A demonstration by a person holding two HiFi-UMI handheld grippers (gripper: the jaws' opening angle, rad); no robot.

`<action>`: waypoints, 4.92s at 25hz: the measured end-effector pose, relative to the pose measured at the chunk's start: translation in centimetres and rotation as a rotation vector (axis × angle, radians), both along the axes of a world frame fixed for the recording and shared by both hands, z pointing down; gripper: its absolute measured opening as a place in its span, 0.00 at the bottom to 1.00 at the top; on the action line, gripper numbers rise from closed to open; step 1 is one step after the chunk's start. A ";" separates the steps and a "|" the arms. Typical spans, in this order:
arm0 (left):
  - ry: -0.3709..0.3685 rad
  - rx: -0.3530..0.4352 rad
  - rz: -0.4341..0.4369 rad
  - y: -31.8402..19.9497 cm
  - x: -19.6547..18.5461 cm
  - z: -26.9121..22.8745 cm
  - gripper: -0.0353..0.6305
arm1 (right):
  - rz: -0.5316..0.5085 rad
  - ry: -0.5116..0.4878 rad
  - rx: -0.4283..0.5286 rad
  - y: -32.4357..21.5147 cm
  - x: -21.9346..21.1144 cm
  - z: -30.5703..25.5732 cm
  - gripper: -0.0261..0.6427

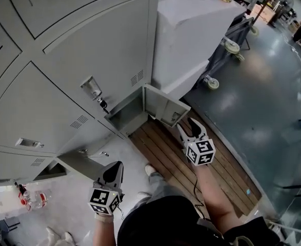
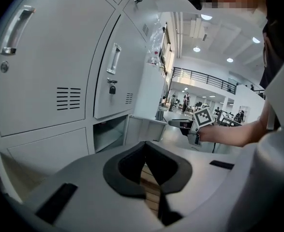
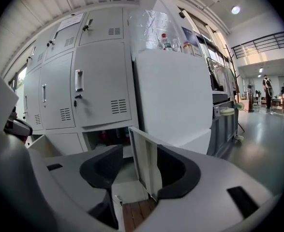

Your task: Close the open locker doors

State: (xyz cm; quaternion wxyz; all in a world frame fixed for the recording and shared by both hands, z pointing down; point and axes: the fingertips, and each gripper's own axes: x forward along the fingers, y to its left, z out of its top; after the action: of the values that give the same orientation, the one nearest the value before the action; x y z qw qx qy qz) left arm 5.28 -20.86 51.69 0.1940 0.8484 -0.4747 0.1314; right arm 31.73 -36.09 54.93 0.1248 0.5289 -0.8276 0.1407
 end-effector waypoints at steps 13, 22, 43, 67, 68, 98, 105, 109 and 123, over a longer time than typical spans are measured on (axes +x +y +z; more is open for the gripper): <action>-0.012 -0.099 0.028 -2.5 1.4 3.4 0.08 | 0.048 0.056 -0.099 -5.1 3.7 6.3 0.42; -0.029 -0.110 0.010 -3.0 1.3 3.9 0.08 | 0.034 0.069 -0.119 -6.7 3.6 7.6 0.43; -0.046 -0.093 -0.057 2.7 -1.6 2.7 0.08 | -0.053 0.042 -0.112 -0.3 -2.2 7.7 0.43; -0.064 -0.104 -0.291 9.1 -8.5 2.3 0.08 | -0.424 -0.013 -0.118 3.2 -20.5 7.6 0.43; -0.060 -0.108 -0.310 9.3 -8.8 2.2 0.08 | -0.441 -0.018 -0.118 3.0 -21.2 7.6 0.43; -0.067 -0.154 -0.707 13.1 -11.8 3.1 0.08 | -0.726 -0.018 -0.084 -4.3 -34.6 8.3 0.45; -0.054 -0.156 -0.757 14.6 -12.4 3.2 0.08 | -0.725 -0.013 -0.101 -3.7 -34.6 8.6 0.45; -0.043 -0.144 -0.778 15.8 -13.0 3.1 0.08 | -0.762 -0.012 -0.113 -1.1 -34.9 8.3 0.44; 0.015 -0.127 -0.808 22.9 -14.3 3.6 0.08 | -0.944 0.061 -0.156 13.5 -35.9 9.1 0.45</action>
State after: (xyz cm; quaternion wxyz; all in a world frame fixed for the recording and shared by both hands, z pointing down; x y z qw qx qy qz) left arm -9.03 2.00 55.33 0.2855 0.5807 -0.7594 0.0676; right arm -4.14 -22.56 64.01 0.2386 0.0883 -0.9603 0.1146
